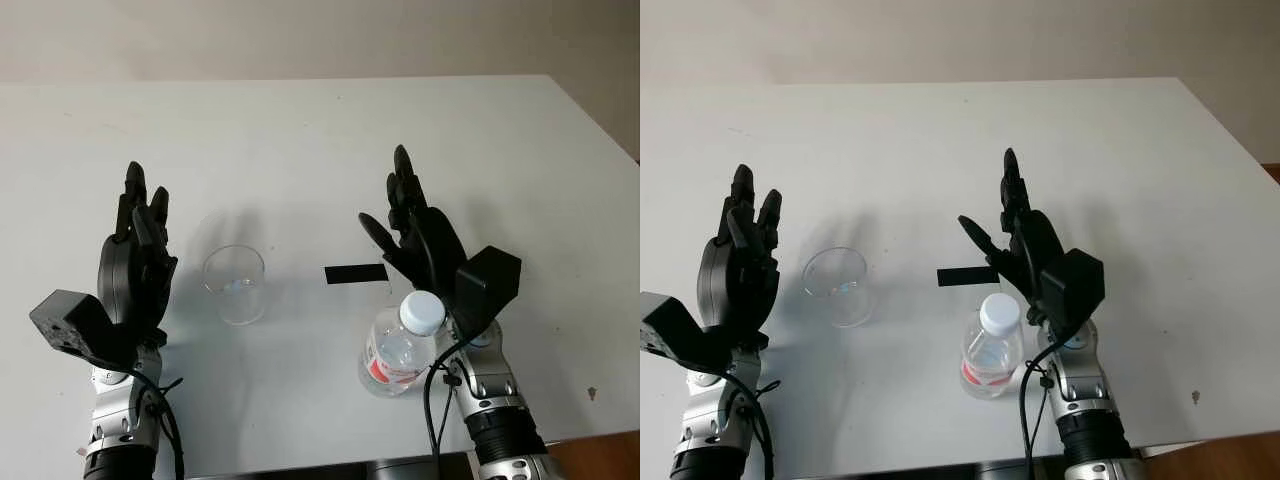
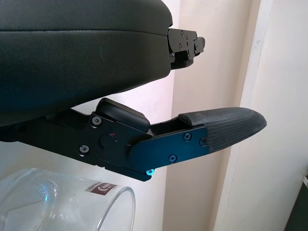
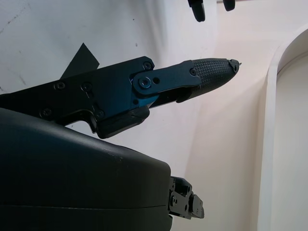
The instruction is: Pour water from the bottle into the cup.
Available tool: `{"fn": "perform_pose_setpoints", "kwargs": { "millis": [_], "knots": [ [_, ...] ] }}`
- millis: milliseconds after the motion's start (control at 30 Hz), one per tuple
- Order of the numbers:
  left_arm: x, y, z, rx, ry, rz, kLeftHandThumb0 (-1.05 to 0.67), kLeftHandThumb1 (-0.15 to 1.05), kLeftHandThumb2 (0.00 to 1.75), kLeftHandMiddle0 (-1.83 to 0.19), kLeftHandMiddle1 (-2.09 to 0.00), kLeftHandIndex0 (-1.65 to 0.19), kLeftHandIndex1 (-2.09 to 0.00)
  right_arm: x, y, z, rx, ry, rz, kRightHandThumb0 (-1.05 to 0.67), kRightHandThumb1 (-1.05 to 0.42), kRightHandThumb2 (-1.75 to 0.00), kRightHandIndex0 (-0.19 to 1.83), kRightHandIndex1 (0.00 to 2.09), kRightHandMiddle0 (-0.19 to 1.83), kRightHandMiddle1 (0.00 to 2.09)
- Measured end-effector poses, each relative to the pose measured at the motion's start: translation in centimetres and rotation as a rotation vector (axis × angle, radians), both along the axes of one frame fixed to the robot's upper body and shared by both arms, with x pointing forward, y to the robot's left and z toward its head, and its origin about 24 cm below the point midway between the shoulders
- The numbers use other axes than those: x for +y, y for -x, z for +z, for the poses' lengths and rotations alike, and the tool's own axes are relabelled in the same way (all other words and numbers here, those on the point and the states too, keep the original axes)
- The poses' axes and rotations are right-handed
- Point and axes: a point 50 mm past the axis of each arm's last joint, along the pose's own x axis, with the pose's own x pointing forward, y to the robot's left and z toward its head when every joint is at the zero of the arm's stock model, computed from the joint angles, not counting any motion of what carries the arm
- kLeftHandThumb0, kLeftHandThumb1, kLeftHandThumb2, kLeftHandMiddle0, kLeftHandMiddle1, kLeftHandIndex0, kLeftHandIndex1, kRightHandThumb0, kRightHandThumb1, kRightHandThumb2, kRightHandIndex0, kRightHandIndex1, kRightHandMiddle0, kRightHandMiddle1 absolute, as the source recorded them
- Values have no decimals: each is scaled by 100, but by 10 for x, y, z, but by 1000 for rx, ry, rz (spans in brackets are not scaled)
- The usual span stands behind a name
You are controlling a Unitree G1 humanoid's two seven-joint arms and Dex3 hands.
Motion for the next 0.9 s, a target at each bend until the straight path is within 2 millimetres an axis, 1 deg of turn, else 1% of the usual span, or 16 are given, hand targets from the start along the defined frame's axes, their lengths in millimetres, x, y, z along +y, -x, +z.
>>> {"fn": "perform_pose_setpoints", "kwargs": {
  "millis": [300, 467, 600, 733, 900],
  "knots": [
    [0, 0, 0, 0, 0, 1, -88, 105, 68, 19, -40, 4, 0, 0, 0, 0, -2, -1, 1, -81, -105, -18, -19, 0, -19, 0],
    [0, 0, 0, 1, 1, 5, -88, 105, 68, 19, -41, 3, 0, -4, 6, -2, 2, -11, -1, -79, -105, -18, -19, 0, -19, 0],
    [0, 0, 0, 1, 0, 2, -87, 105, 70, 19, -39, 6, 0, -18, 11, -5, 7, 4, -14, -81, -105, -22, -19, 0, -19, 0],
    [-1, 0, 0, 0, -3, -11, -88, 105, 68, 19, -36, 7, 0, -32, 18, -6, -4, 28, -22, -81, -105, -24, -19, 0, -19, 0],
    [-1, 1, -1, 2, -4, -14, -88, 105, 68, 19, -36, 7, 0, -52, 35, -11, 7, 52, 7, -85, -105, -18, -19, 0, -19, 0]
  ]
}}
